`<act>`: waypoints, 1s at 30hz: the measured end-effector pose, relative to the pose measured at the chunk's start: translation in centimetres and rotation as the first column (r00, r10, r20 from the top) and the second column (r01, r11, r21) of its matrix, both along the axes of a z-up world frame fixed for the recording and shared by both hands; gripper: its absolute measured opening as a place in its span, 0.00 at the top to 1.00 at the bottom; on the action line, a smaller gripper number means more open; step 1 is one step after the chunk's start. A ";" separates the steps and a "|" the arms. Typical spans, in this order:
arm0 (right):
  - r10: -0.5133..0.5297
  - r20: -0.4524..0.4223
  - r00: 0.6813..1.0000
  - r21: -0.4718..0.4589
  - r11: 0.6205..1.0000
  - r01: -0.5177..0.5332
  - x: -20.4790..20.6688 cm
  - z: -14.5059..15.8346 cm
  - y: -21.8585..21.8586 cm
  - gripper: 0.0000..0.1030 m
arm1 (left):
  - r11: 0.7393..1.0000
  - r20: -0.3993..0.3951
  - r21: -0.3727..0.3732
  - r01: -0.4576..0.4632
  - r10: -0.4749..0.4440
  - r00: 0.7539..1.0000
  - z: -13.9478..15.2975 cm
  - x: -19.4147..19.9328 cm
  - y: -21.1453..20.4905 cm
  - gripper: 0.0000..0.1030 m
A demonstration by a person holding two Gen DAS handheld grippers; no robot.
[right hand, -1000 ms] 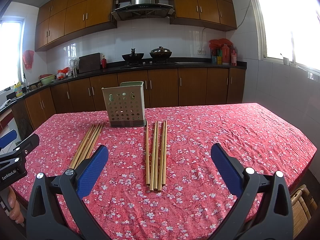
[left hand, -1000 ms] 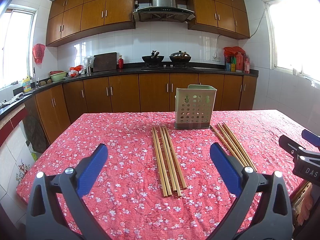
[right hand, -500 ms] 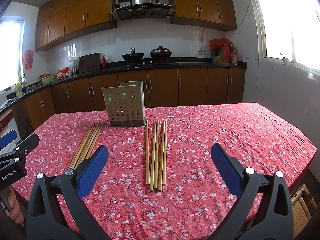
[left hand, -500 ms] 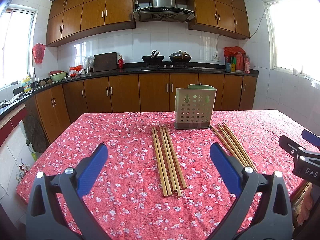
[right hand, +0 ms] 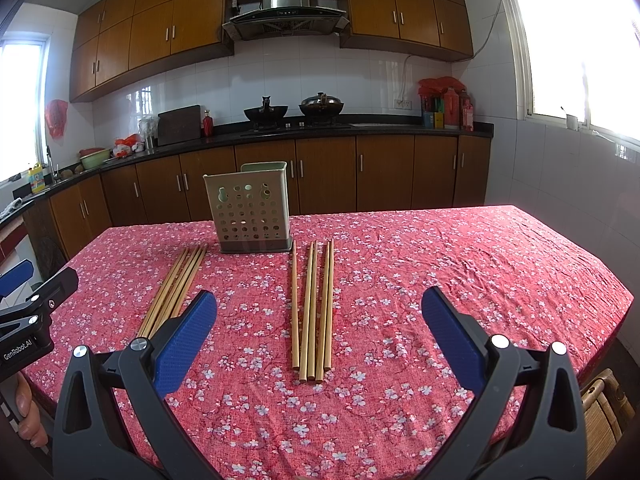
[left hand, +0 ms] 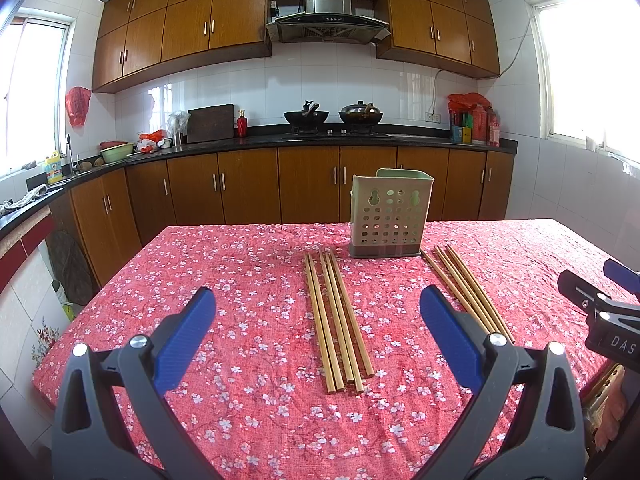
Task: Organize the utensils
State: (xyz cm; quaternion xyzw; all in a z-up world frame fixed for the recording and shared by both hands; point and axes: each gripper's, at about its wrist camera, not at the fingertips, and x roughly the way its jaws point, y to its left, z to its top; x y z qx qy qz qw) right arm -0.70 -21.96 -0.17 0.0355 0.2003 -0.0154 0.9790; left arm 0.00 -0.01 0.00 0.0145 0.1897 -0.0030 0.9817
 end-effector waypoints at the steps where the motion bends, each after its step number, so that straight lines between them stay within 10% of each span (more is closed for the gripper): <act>1: 0.000 0.000 1.000 0.000 1.000 0.000 0.0 0.0 0.0 0.02 | 1.000 0.000 0.000 0.000 0.000 1.000 0.0 0.0 0.0 0.04; 19: -0.003 -0.023 1.000 0.009 1.000 0.003 0.3 -0.2 -0.5 0.02 | 1.000 -0.024 0.001 -0.016 0.016 1.000 -0.3 0.0 0.0 0.04; 30: -0.067 -0.293 0.954 0.064 0.994 0.089 8.0 -3.7 -4.3 0.11 | 0.993 -0.213 -0.012 -0.114 0.109 0.971 -3.0 5.6 4.0 0.04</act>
